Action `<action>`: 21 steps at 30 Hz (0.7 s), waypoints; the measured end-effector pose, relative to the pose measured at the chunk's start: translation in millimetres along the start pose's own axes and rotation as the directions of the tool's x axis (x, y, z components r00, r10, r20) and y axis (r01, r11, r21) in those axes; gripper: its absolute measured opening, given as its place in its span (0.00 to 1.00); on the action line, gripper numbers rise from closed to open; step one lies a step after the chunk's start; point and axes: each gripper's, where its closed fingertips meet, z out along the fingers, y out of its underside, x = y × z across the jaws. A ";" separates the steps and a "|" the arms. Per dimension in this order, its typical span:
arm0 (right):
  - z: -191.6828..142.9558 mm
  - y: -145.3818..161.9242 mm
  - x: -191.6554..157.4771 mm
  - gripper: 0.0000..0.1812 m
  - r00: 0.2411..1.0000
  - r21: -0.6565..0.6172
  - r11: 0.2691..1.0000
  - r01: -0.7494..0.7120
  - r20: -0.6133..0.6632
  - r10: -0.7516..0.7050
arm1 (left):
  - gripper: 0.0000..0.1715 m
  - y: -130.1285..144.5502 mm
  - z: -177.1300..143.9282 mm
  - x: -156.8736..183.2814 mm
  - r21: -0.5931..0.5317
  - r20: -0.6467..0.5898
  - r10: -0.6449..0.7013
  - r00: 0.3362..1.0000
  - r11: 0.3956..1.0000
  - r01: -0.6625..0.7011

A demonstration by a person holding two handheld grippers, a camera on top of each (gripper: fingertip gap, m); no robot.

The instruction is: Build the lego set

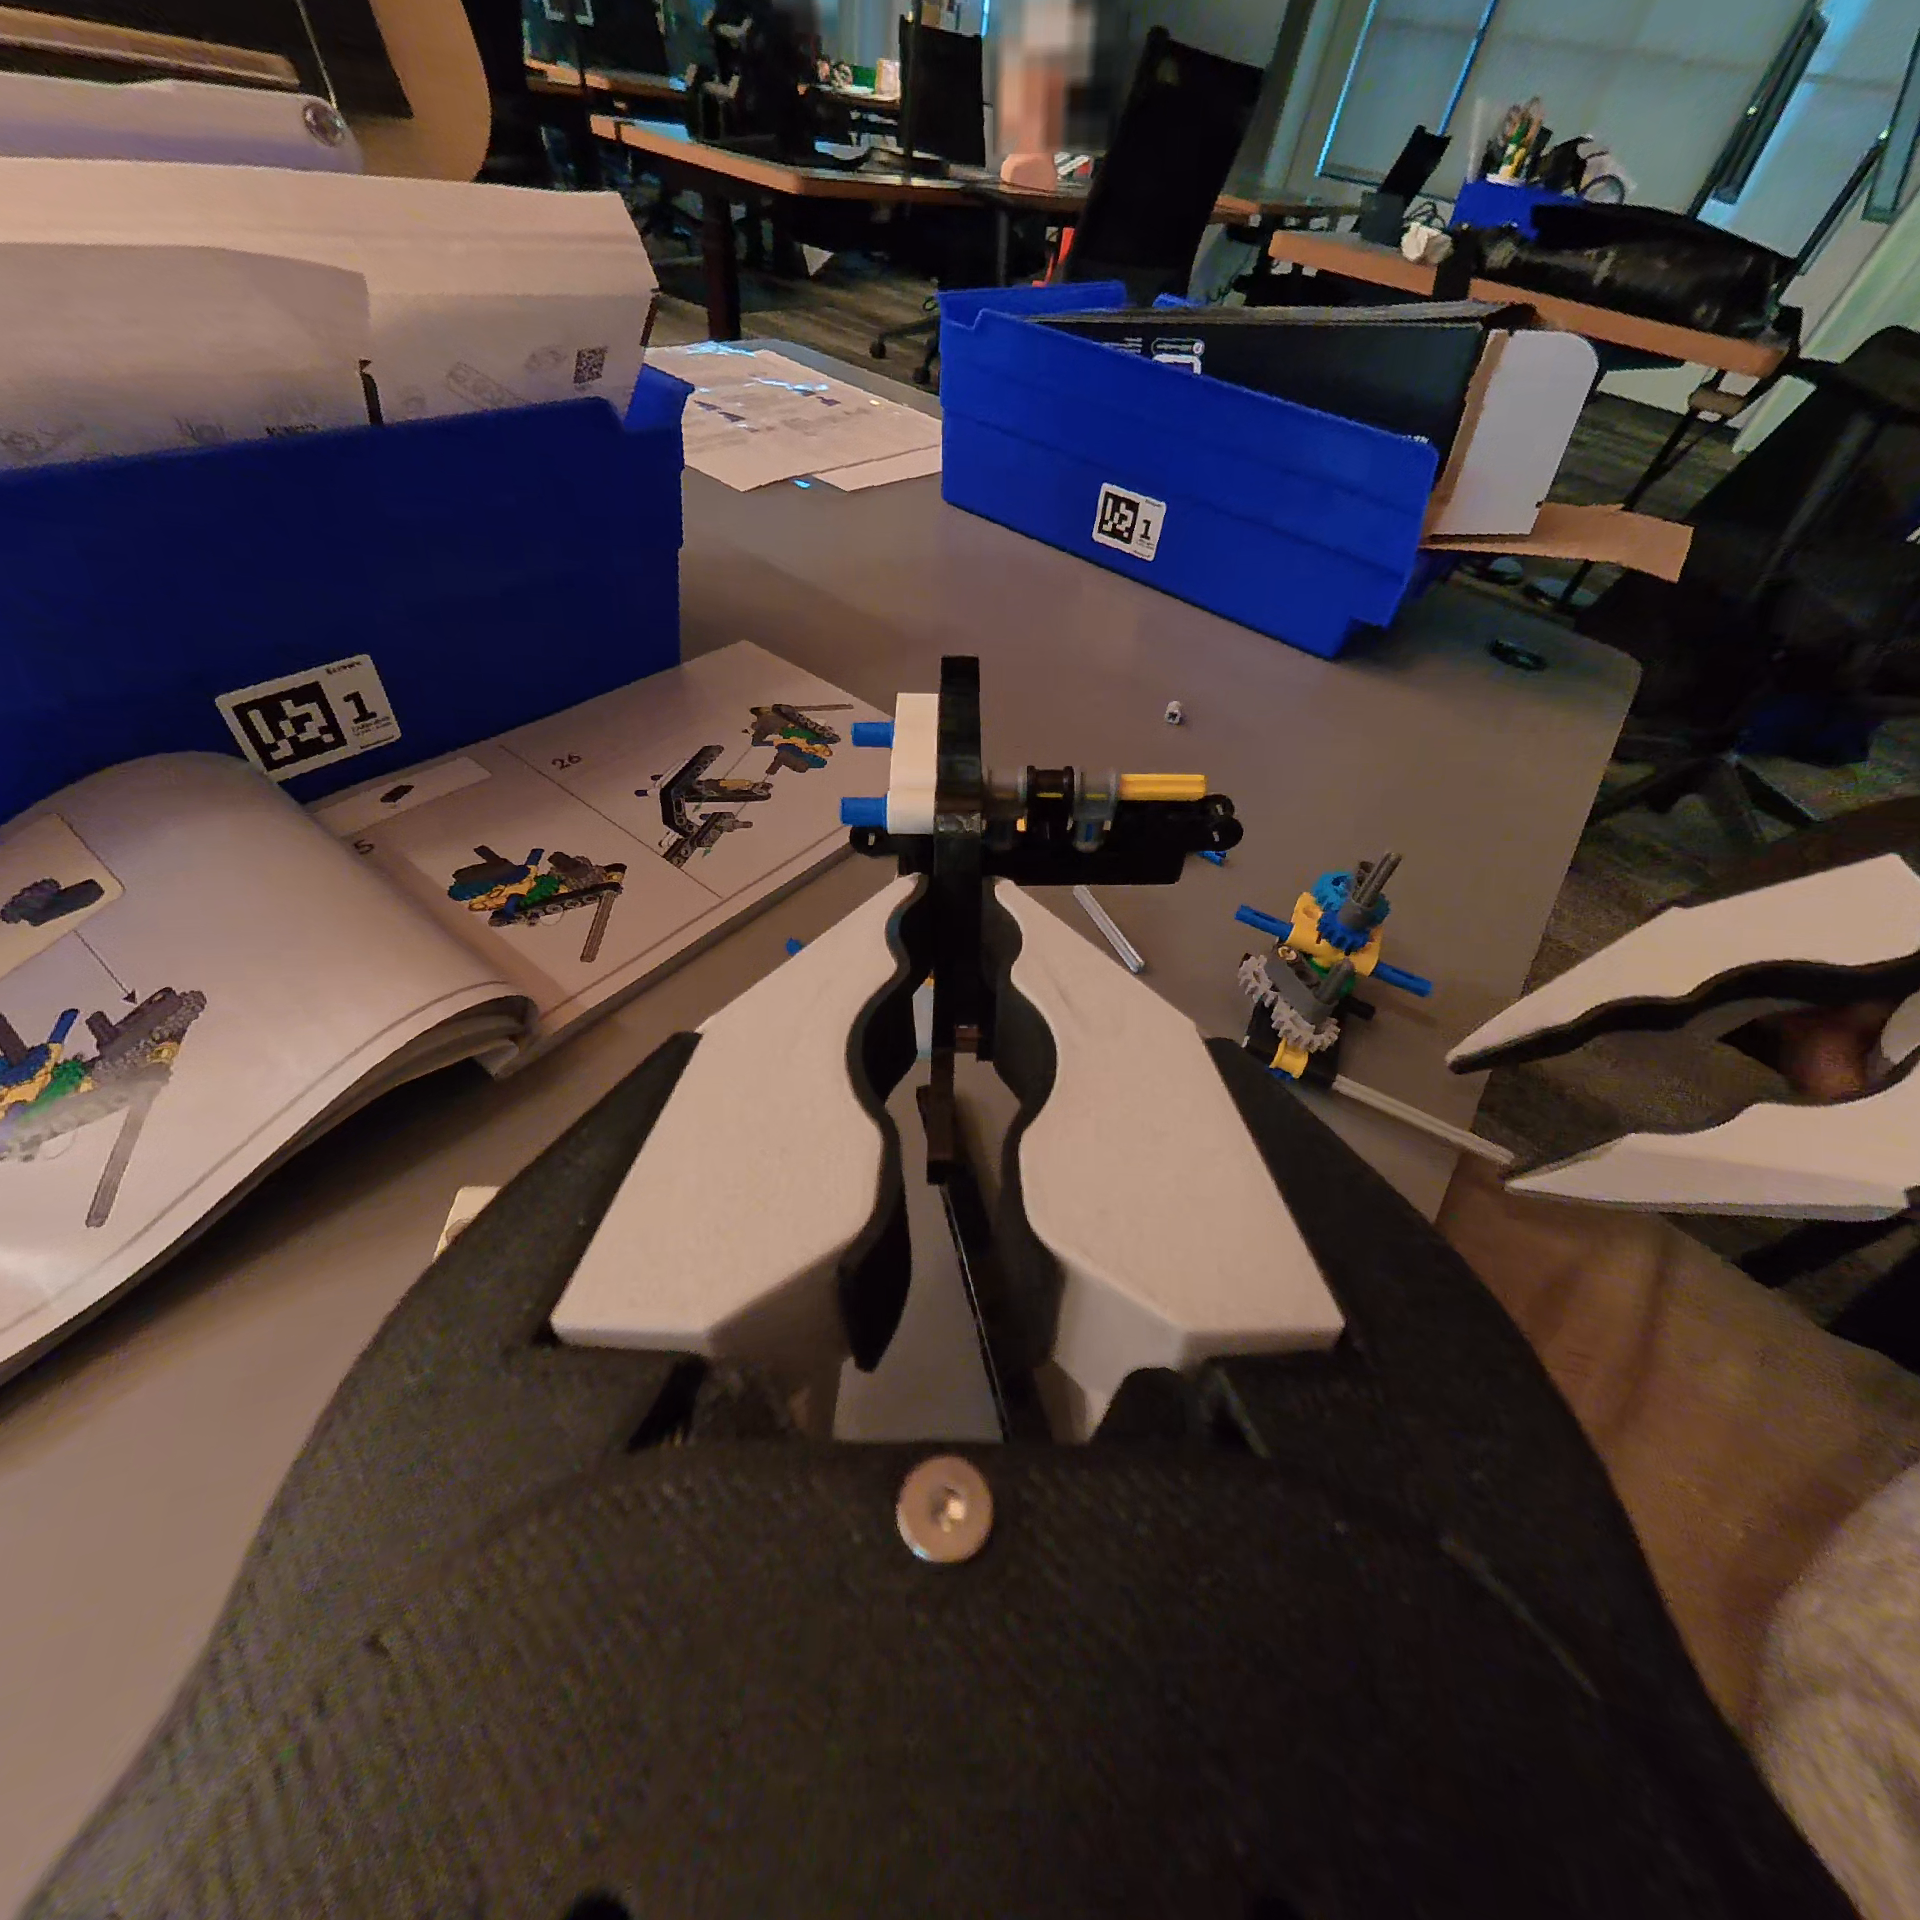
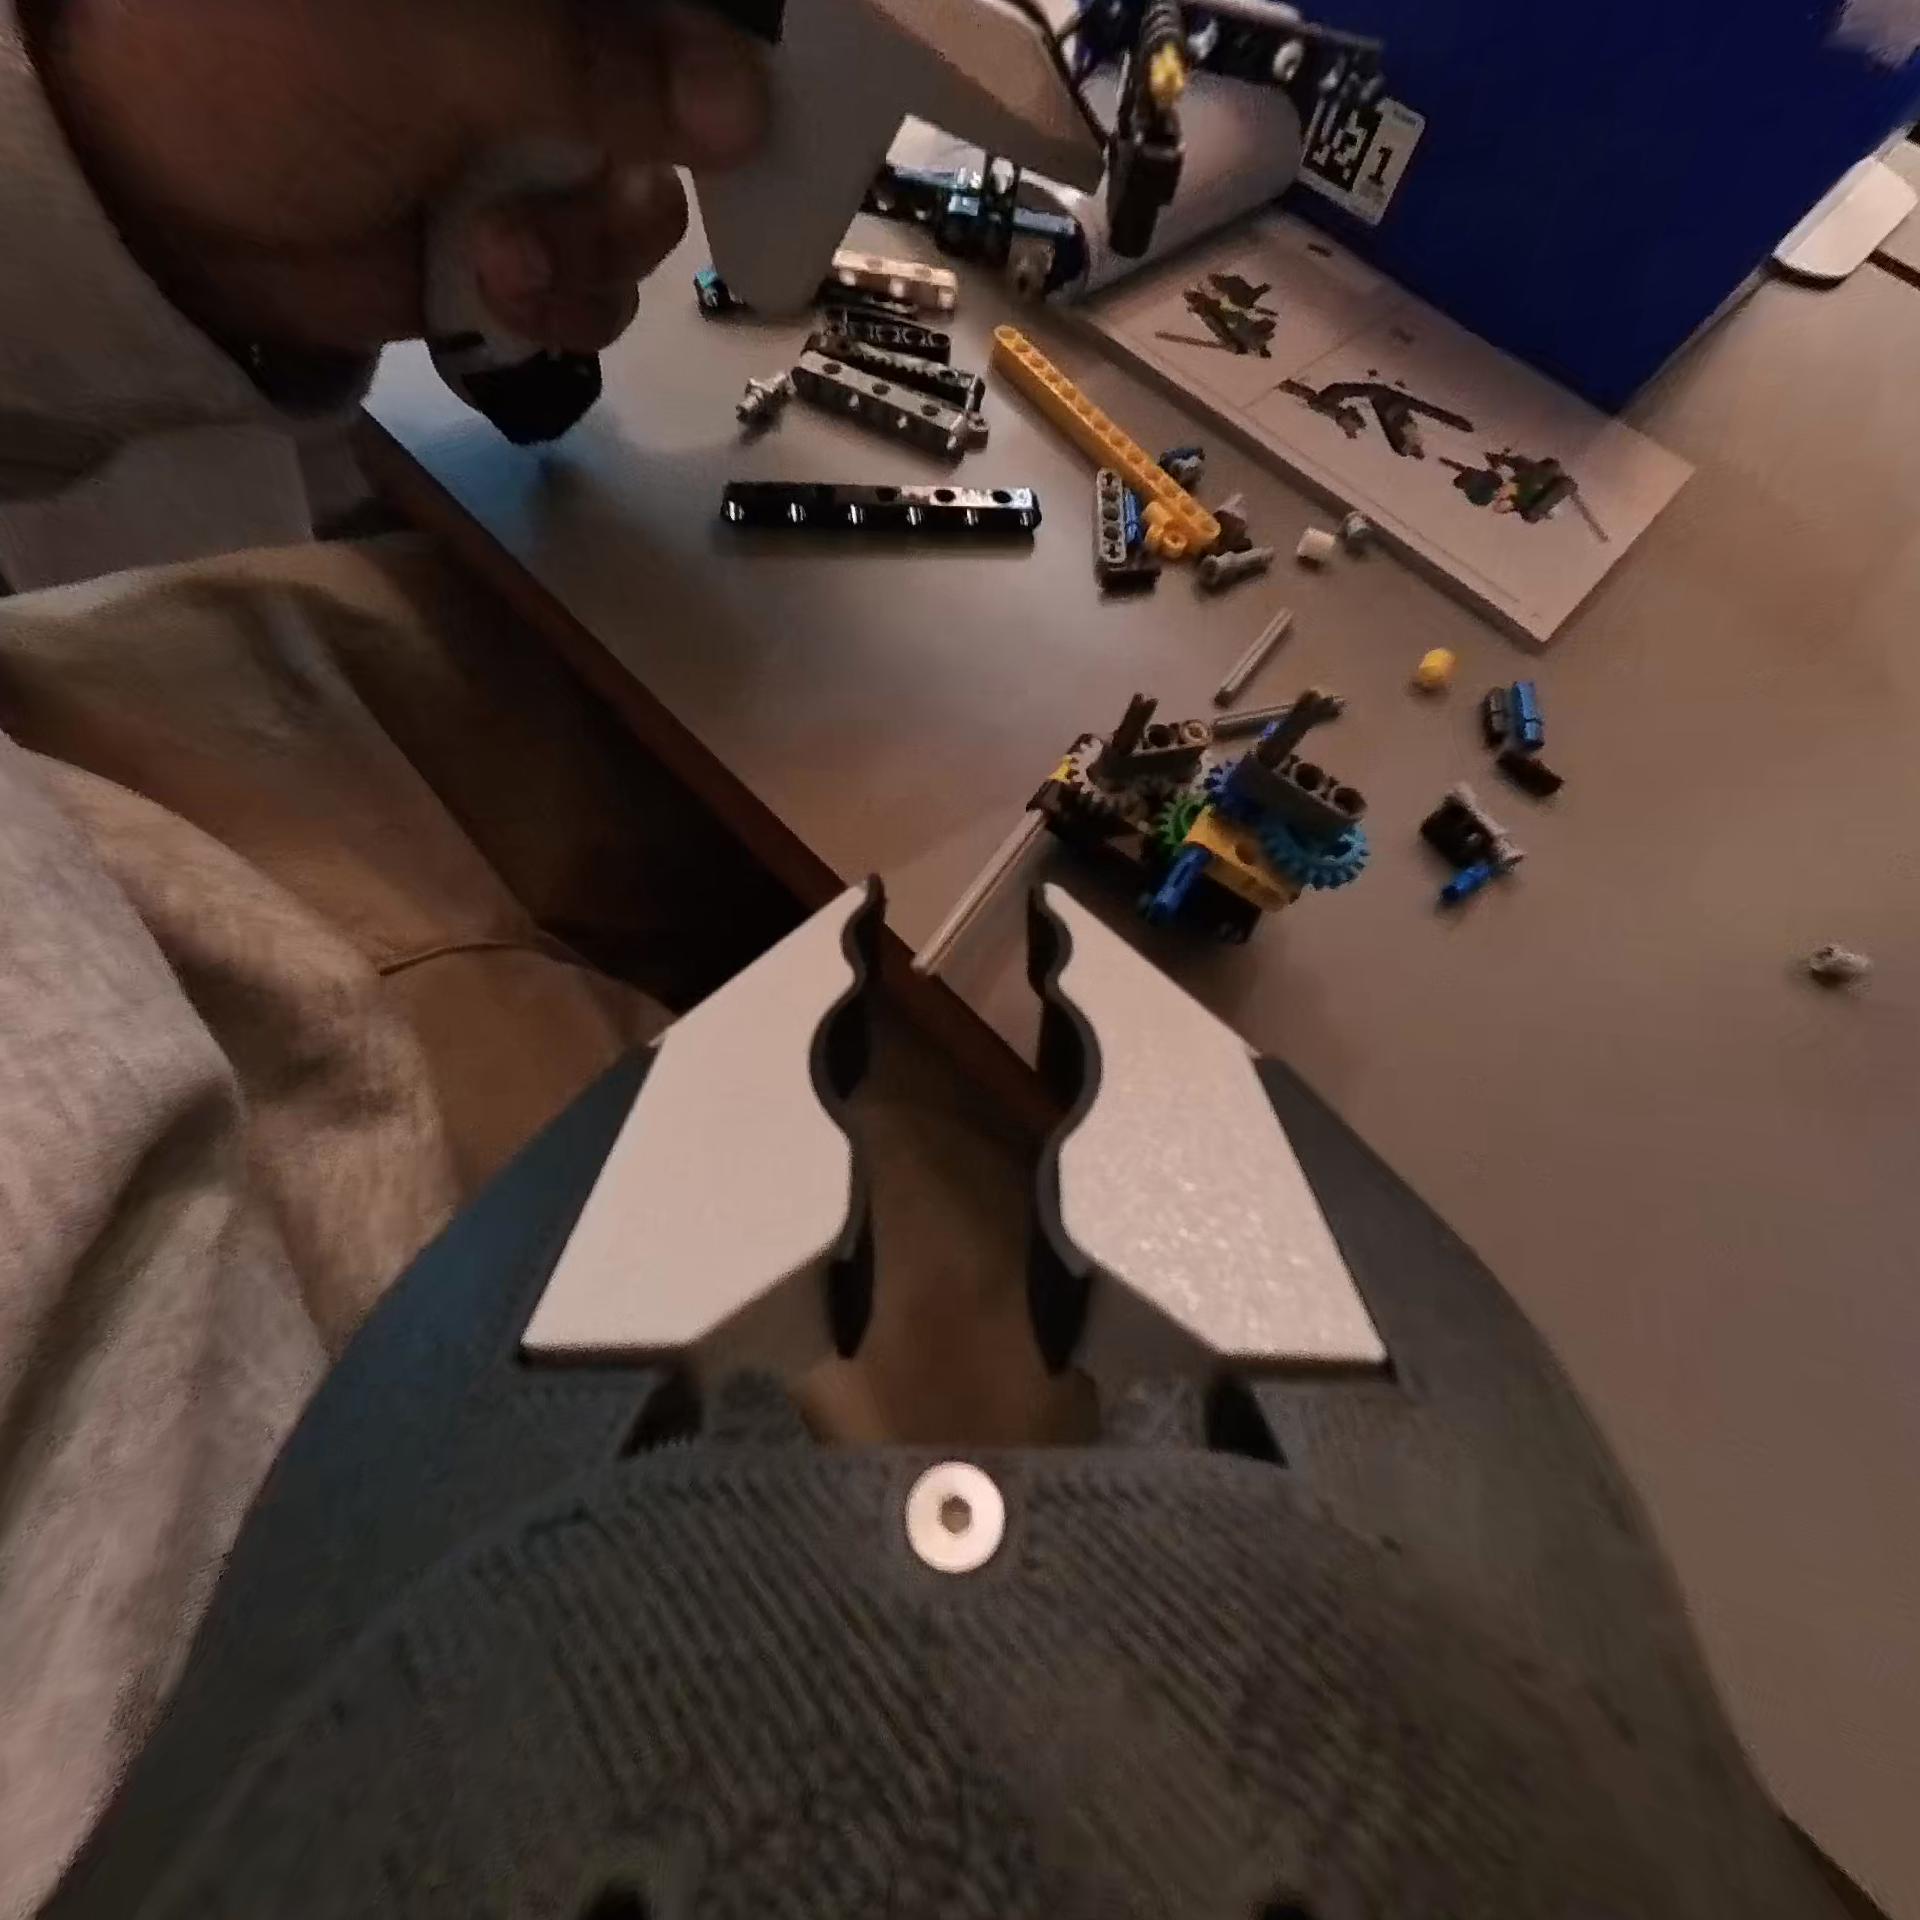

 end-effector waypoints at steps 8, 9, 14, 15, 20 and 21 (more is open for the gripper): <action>2.3 7.6 3.8 0.10 0.999 -0.035 0.999 0.035 -0.038 -0.036 | 0.03 0.2 0.2 0.5 0.000 -0.001 0.000 1.000 1.000 0.000; 1.5 7.6 4.6 0.09 0.999 -0.034 0.999 0.027 -0.036 -0.028 | 0.03 0.4 0.2 0.3 -0.001 -0.001 0.000 1.000 1.000 0.000; -4.2 8.8 12.3 0.06 0.999 -0.025 0.999 -0.037 -0.024 0.037 | 0.03 1.2 0.7 0.1 -0.003 -0.003 -0.003 1.000 1.000 0.003; -5.7 6.9 13.1 0.06 0.998 -0.013 0.998 -0.056 -0.016 0.056 | 0.03 1.1 0.7 0.2 -0.003 -0.003 -0.003 1.000 1.000 0.003; -9.8 2.8 19.9 0.06 0.990 0.014 0.990 -0.142 0.007 0.142 | 0.03 1.3 0.8 0.5 -0.003 -0.004 -0.003 1.000 1.000 0.003; -10.3 2.3 21.2 0.06 0.988 0.017 0.988 -0.156 0.011 0.156 | 0.03 1.4 0.9 0.6 -0.003 -0.004 -0.003 1.000 1.000 0.003</action>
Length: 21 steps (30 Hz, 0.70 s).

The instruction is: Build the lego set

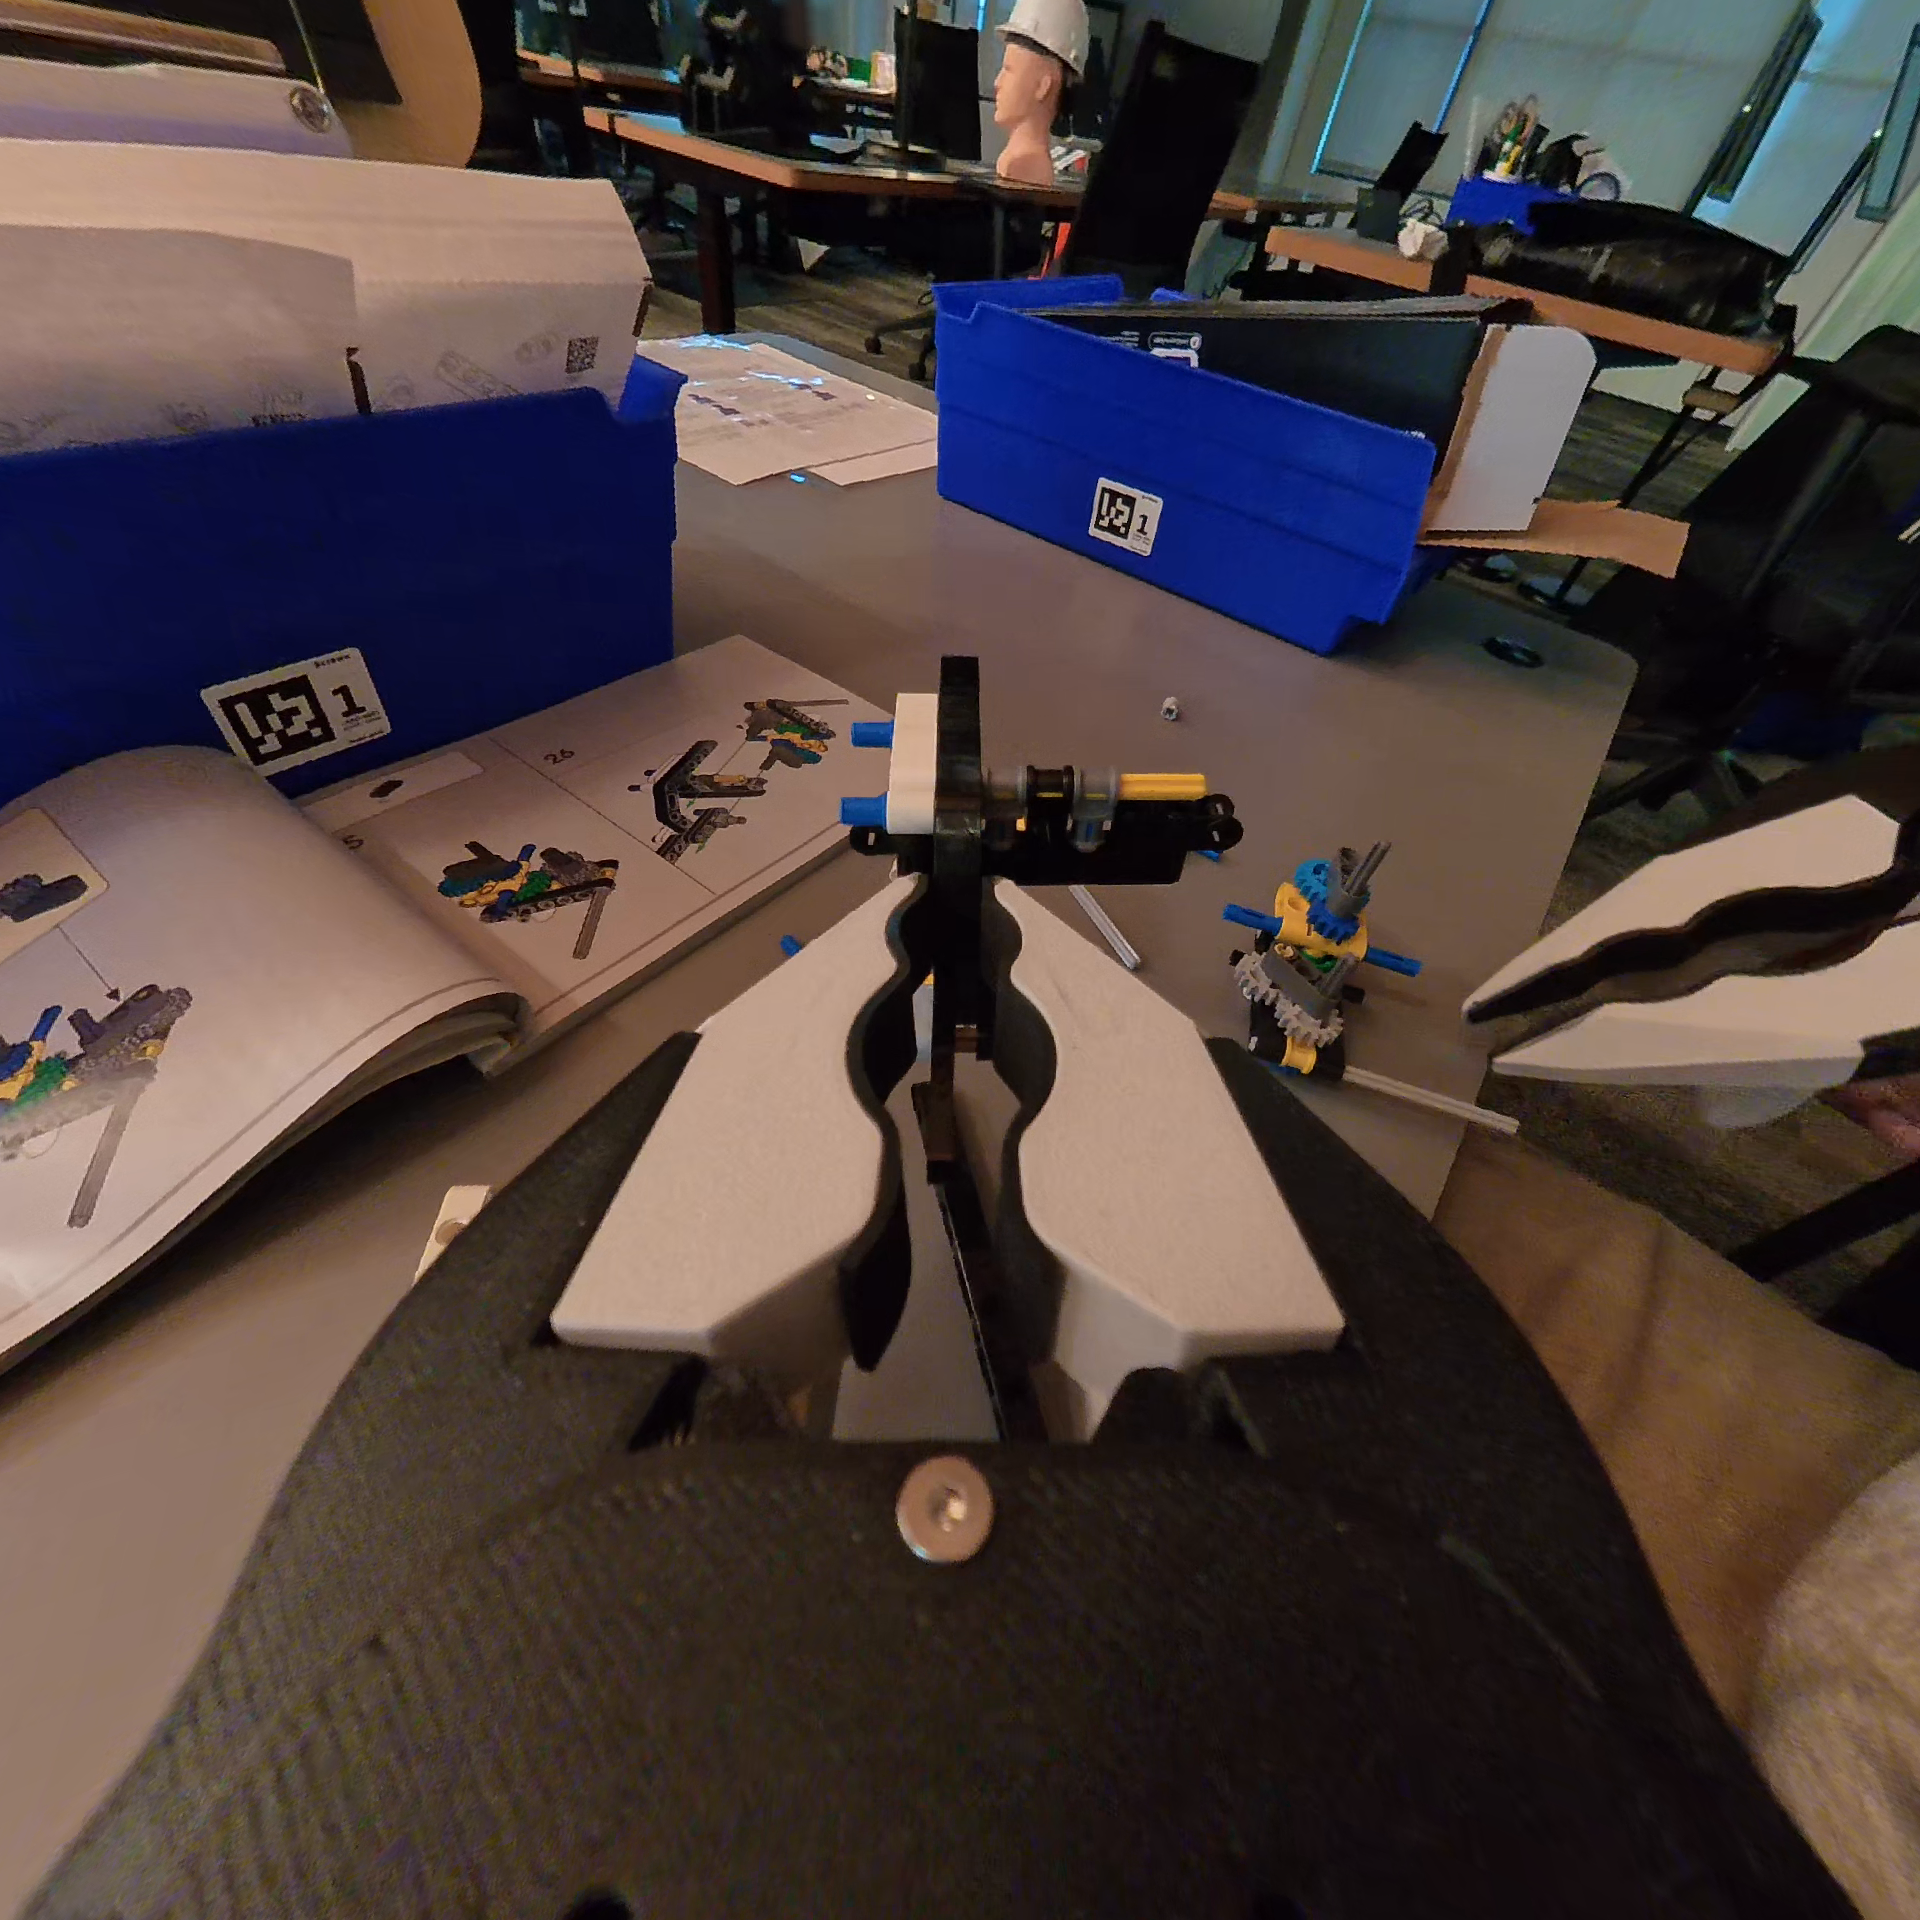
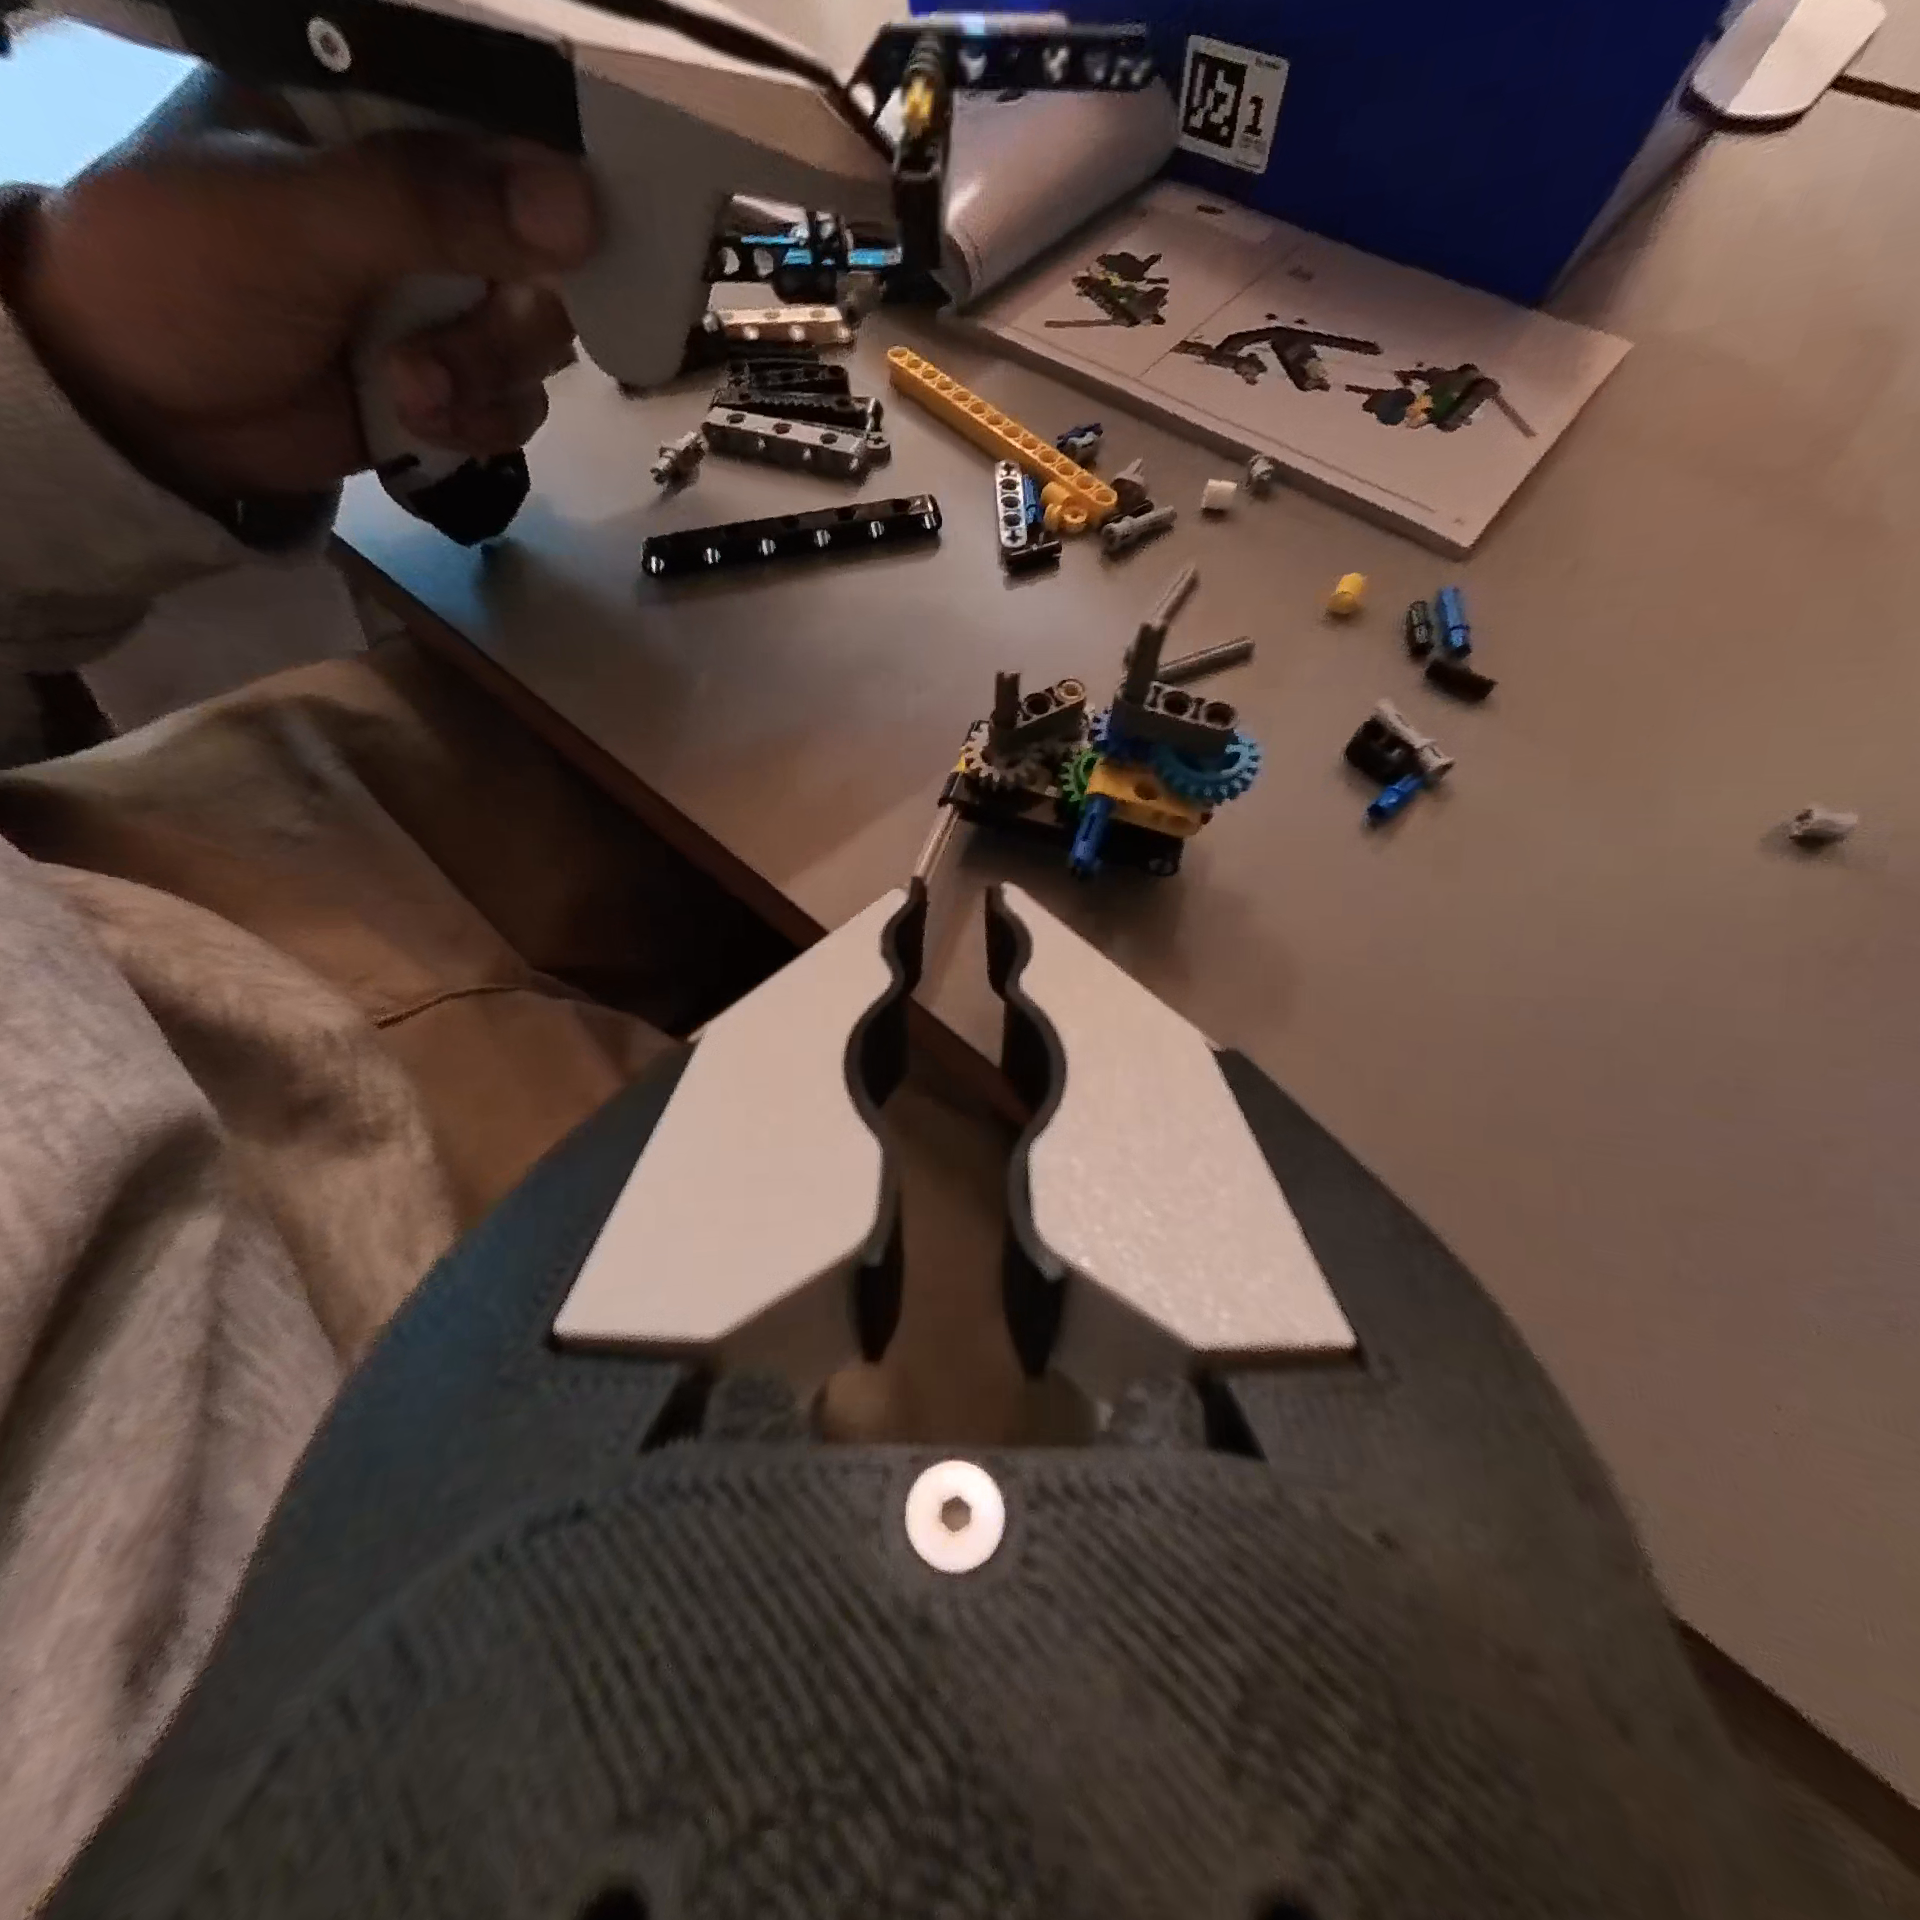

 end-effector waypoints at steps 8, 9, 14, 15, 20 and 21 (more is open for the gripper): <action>0.2 1.8 -2.2 0.08 1.000 -0.014 1.000 0.007 0.007 -0.007 | 0.03 0.2 0.3 0.8 -0.001 -0.002 0.000 1.000 1.000 0.000; 1.1 2.9 -3.2 0.09 1.000 -0.021 1.000 0.014 0.006 -0.014 | 0.03 0.3 0.3 0.8 -0.002 -0.003 0.000 1.000 1.000 0.000; 5.3 5.6 -9.4 0.10 0.999 -0.035 0.999 0.035 0.013 -0.035 | 0.03 0.4 0.4 0.9 -0.003 -0.004 -0.001 1.000 1.000 0.001; 5.9 5.8 -10.1 0.10 0.999 -0.036 0.999 0.039 0.012 -0.039 | 0.03 0.5 0.4 1.0 -0.003 -0.004 -0.001 1.000 1.000 0.001; 7.8 8.0 -10.8 0.11 0.998 -0.047 0.997 0.060 0.000 -0.060 | 0.03 0.4 0.3 0.9 -0.002 -0.005 -0.003 1.000 1.000 0.003; 8.0 8.3 -10.6 0.11 0.998 -0.048 0.997 0.064 -0.003 -0.064 | 0.03 0.3 0.3 0.8 -0.002 -0.005 -0.004 1.000 1.000 0.004</action>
